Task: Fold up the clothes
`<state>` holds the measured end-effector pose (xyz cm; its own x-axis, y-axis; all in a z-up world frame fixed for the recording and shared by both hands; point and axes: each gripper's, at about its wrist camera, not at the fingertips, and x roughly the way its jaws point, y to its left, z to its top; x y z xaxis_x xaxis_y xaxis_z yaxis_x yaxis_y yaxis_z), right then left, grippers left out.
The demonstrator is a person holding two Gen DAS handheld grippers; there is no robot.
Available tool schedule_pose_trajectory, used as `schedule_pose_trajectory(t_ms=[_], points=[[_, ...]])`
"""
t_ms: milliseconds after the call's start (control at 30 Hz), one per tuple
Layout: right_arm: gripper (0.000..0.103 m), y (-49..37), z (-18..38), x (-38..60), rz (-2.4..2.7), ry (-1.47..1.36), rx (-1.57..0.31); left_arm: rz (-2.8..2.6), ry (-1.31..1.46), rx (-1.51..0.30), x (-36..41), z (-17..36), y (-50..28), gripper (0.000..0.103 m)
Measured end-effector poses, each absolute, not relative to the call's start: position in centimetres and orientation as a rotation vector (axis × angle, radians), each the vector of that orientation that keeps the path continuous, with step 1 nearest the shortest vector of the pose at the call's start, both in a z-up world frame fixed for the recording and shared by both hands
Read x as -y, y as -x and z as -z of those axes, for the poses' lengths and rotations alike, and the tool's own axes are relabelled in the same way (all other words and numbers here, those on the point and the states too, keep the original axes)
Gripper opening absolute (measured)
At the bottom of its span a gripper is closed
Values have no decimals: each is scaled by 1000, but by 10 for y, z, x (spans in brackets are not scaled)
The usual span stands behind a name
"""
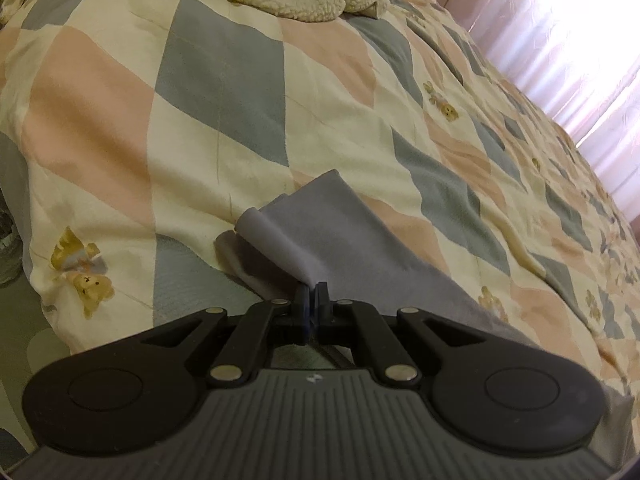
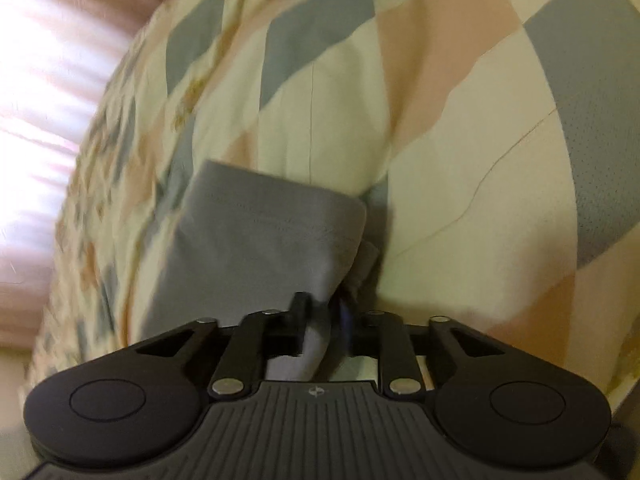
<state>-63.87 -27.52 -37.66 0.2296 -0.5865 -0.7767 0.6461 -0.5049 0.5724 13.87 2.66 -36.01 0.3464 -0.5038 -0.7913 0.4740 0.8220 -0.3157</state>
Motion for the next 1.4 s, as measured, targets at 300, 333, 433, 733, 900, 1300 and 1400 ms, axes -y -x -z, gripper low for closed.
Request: schedule_pose_trajectory(t_ms=[300,333,433,733,900,1300,1400], points=[[33,627,362,281,1606,-1328,-274,678,-173,-1023,-12,364,-120,0],[34,623,356,281,1638,-1287,-312,691,-180,-1010,-13,358,-116,0],[37,612,338,281,1728,-1157,-426,668,-167,-999,-21,339,-114,1],[35,539,337,332,1482,-837,-600,724,-88,-951,6,334,-113,18],[29,545,375,356,1524,-891,-766,621,-88,-1033,5,367,-142,16],[42,515,359,339,1546,-880,-726,687,-267,-1104,-2,354,-180,33],[46,504,354,318,1554,-873,-728,729,-272,-1146,-3,368,-188,0]])
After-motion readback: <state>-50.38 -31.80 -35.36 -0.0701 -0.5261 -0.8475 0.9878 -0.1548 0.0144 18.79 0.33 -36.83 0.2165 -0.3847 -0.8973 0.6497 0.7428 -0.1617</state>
